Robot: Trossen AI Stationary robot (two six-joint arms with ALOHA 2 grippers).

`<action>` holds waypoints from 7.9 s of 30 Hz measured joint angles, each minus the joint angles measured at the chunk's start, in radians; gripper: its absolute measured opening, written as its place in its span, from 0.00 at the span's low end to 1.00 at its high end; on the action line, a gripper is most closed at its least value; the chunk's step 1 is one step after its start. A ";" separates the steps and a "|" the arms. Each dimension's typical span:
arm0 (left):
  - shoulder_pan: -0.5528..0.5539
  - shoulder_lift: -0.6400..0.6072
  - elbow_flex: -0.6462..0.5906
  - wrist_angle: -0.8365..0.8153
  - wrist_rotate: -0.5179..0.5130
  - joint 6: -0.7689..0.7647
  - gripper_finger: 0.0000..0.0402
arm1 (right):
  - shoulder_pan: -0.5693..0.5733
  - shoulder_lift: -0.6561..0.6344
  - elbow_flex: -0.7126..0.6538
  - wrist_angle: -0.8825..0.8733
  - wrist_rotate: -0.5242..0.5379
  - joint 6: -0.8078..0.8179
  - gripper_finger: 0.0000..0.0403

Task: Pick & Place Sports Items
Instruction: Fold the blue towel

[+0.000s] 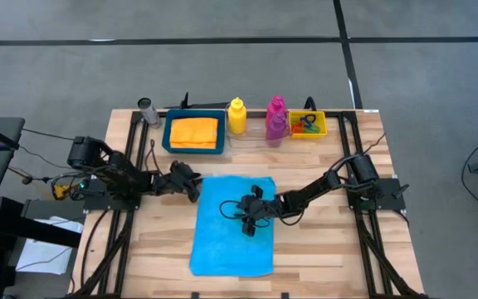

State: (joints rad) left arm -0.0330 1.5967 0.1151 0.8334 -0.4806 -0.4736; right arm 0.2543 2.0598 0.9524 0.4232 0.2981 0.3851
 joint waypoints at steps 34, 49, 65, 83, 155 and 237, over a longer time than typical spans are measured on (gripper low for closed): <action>0.106 -0.002 0.052 -0.135 -0.180 0.314 0.05 | 0.000 -0.001 0.000 0.000 0.001 0.000 0.39; 0.108 -0.003 0.053 -0.075 -0.060 0.321 0.43 | 0.000 -0.001 0.000 0.000 -0.002 0.000 0.39; 0.198 -0.002 0.056 -0.037 -0.172 0.410 0.65 | 0.000 -0.001 0.000 0.000 0.000 0.000 0.39; 0.122 -0.033 -0.026 -0.200 -0.045 -0.065 0.62 | 0.000 -0.001 0.000 -0.004 0.037 0.000 0.39; -0.622 -0.004 0.265 -0.014 0.421 -0.048 0.20 | 0.026 -0.072 0.003 -0.030 0.189 0.033 0.39; 0.194 -0.359 -0.109 -0.246 0.286 -0.321 0.70 | 0.072 -0.388 -0.182 -0.501 0.399 0.430 0.39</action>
State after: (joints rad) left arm 0.1607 1.2375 0.0063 0.5874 -0.1950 -0.7948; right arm 0.3260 1.6718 0.7704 -0.0780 0.6971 0.8153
